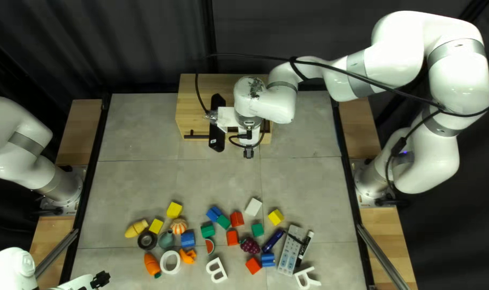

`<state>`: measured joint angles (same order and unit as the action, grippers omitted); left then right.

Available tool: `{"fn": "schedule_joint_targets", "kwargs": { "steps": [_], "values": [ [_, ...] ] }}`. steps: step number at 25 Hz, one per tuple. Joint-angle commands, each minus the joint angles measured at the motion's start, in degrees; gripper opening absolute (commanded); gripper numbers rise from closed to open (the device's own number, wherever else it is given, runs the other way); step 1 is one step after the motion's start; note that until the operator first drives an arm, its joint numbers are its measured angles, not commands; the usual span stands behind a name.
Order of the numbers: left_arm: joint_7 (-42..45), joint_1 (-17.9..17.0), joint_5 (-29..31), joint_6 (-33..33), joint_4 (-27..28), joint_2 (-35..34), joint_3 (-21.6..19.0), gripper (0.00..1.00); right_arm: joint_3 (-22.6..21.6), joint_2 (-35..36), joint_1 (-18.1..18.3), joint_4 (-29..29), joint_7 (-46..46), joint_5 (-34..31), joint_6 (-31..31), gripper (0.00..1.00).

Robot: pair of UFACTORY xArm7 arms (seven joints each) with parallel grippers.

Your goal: Open drawers and place objects into drawer and close

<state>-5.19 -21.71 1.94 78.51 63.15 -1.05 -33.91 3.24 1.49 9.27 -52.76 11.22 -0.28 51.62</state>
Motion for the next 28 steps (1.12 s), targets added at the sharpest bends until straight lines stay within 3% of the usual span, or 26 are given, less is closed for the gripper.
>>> {"fn": "schedule_joint_targets", "kwargs": {
  "steps": [1, 28],
  "values": [
    [0.0, 0.0, 0.0, 0.0, 0.0, 0.0, 0.0, 1.0, 0.15, 0.13, 0.2, -0.44, 0.92, 0.94, 0.61, 1.0],
    [0.0, 0.0, 0.0, 0.0, 0.0, 0.0, 0.0, 1.0, 0.03, -0.99, 0.23, 0.63, 2.64, 3.9, 0.15, 1.0]
  ]
}}
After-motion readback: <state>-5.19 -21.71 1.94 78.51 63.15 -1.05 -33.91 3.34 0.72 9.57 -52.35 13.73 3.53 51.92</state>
